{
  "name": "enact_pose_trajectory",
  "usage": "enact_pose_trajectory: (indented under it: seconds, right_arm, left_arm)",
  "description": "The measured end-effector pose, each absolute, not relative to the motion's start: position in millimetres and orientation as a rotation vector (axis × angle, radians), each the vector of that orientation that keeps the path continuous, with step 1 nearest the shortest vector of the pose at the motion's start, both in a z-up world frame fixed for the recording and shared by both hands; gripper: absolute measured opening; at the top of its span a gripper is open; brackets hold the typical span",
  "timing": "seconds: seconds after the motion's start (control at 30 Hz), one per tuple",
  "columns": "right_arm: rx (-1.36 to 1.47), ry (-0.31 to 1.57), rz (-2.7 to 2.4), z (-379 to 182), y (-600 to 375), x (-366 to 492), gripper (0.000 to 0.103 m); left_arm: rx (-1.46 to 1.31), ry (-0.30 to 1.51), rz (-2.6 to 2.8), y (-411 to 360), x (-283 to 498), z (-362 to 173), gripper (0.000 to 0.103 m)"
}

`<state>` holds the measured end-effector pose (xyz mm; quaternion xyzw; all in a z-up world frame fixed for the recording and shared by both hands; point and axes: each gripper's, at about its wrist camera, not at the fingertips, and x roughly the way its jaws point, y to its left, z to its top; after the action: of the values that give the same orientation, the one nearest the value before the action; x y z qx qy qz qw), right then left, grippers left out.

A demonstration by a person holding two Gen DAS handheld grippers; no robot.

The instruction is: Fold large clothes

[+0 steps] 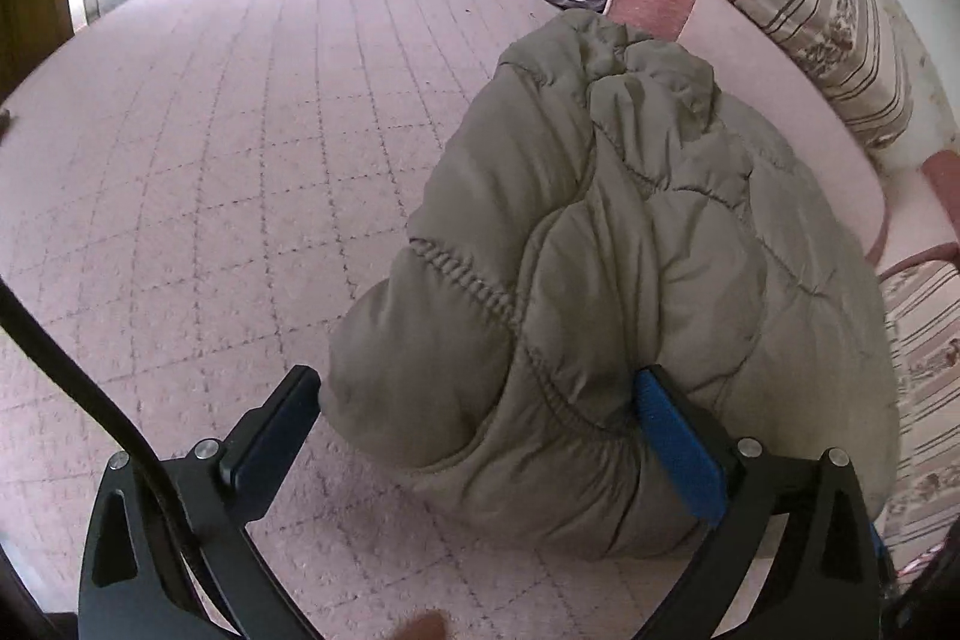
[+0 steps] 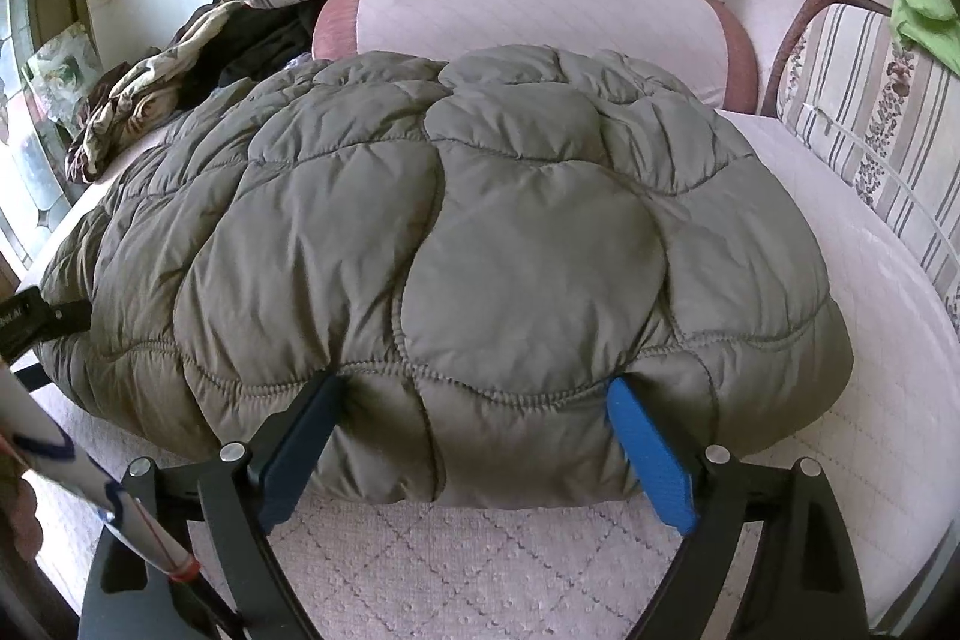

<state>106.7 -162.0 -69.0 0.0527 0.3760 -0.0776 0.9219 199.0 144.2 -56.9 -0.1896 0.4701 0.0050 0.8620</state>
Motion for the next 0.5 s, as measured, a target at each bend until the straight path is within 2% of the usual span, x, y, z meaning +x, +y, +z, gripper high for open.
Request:
enact_pose_trajectory:
  seconds: [0.1, 0.33, 0.5]
  right_arm:
    - [0.115, 0.756, -0.153, -63, -163, 99, 0.093]
    - [0.145, 0.694, -0.166, -41, -178, 55, 0.093]
    - [0.138, 0.695, -0.174, -31, -188, 18, 0.093]
  left_arm:
    - [-0.332, 0.935, 0.042, 139, 194, -44, 0.103]
    - [-0.075, 0.557, 0.258, 111, 136, 35, 0.103]
    - [-0.121, 0.451, 0.211, 103, 76, 65, 0.103]
